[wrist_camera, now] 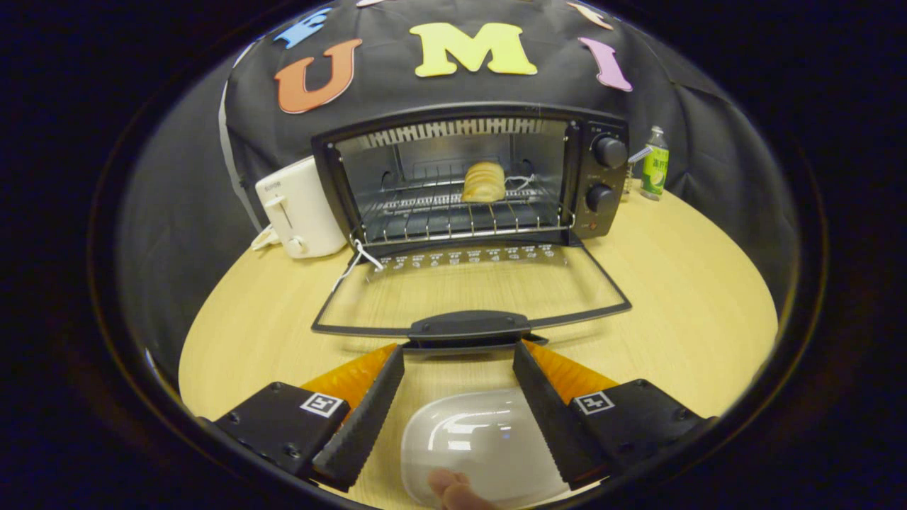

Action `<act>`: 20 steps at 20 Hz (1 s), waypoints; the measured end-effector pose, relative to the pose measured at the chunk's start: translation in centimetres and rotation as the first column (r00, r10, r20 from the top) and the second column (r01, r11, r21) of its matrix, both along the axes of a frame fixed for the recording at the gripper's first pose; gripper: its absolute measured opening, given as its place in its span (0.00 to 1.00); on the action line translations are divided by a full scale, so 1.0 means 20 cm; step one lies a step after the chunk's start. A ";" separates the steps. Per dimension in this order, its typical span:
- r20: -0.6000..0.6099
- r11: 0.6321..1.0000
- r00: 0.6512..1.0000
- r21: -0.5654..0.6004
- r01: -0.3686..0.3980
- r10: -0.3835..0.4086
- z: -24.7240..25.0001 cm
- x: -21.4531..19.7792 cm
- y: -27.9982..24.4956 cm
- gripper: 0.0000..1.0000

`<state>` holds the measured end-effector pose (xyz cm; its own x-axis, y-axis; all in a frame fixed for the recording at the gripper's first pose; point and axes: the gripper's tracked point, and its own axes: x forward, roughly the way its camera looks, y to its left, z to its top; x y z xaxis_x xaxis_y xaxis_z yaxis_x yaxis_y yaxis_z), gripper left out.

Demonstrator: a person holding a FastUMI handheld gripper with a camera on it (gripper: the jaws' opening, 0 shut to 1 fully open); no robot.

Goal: Open the toaster oven, put the food inside, and close the toaster oven door.

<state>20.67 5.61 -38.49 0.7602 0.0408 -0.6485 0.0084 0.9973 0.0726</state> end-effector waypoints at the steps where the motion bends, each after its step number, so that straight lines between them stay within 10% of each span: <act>1: 0.005 1.000 1.000 -0.005 0.001 -0.001 0.01 0.00 0.00 1.00; 20: 0.053 0.996 0.998 -0.092 0.020 -0.015 0.17 0.04 0.01 1.00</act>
<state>21.37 5.86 -35.16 0.7931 -0.0313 -0.6083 0.0249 0.9995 -0.0189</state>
